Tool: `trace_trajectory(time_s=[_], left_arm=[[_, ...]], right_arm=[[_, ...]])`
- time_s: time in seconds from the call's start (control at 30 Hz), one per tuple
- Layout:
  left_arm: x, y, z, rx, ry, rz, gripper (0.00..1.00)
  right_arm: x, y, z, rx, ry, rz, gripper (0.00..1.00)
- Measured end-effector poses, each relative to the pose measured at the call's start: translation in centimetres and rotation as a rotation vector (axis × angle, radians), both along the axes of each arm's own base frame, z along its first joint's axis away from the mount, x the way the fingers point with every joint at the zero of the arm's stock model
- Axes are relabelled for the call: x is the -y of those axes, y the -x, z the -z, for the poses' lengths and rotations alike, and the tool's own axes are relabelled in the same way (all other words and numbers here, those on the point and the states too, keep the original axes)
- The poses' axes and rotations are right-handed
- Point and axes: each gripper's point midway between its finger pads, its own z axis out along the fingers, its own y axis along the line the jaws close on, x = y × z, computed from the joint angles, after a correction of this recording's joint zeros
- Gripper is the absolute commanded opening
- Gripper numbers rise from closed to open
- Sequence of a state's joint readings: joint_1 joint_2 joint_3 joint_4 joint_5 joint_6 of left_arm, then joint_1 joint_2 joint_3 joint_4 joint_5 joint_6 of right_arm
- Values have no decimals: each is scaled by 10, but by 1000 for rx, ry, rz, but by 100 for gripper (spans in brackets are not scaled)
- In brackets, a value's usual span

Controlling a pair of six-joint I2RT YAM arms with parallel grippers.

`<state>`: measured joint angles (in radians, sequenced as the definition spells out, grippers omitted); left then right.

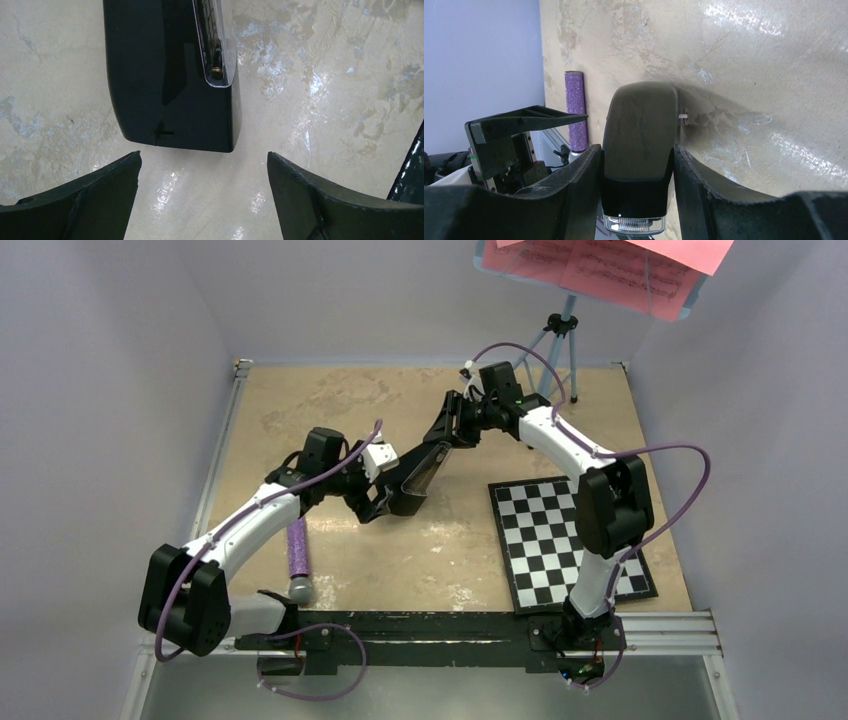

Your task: Pack up the instrument practice props

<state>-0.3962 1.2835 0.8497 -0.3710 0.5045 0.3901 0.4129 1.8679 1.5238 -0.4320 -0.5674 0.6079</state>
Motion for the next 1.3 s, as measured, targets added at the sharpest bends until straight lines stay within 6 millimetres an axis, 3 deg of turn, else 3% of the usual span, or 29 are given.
trace_trajectory(time_s=[0.37, 0.8, 1.3], left_arm=[[-1, 0, 15, 94, -66, 148, 99], [-3, -6, 38, 63, -109, 161, 99], [2, -17, 49, 39, -119, 108, 99]], right_arm=[[8, 11, -3, 18, 37, 41, 0], [10, 11, -4, 19, 44, 82, 0], [8, 12, -4, 21, 43, 77, 0]])
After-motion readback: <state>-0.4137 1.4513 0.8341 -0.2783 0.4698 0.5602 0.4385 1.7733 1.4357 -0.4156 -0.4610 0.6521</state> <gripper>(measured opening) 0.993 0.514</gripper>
